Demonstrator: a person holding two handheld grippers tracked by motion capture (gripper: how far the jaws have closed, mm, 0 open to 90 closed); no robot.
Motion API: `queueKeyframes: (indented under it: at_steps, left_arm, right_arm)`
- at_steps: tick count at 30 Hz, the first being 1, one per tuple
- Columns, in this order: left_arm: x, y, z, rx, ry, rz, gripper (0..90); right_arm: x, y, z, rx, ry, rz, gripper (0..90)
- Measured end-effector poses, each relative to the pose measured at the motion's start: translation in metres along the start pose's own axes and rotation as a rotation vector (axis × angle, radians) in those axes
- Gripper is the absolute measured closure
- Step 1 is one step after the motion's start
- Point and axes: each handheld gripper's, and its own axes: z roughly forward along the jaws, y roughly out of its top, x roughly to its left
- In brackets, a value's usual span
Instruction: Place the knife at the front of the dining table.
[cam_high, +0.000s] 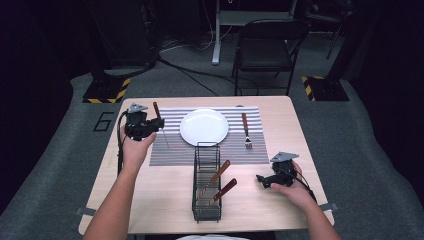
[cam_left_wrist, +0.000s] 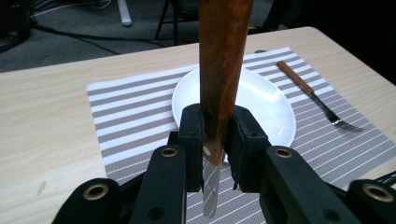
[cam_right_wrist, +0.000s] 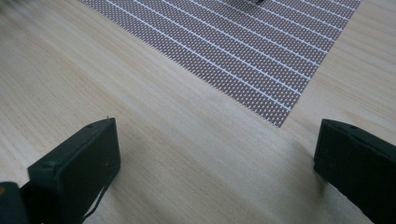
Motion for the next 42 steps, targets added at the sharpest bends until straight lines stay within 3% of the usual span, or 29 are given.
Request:
queueKeyframes:
  at_steps: [22,42]
  left_arm:
    - [0.008,-0.021,0.02,0.079,0.043,-0.001,76.5]
    - [0.014,-0.017,0.051,0.077,0.06,-0.04,76.4]
  right_arm:
    - [0.0,0.0,0.0,0.0,0.0,0.0,0.0]
    - [0.0,0.0,0.0,0.0,0.0,-0.001,0.0]
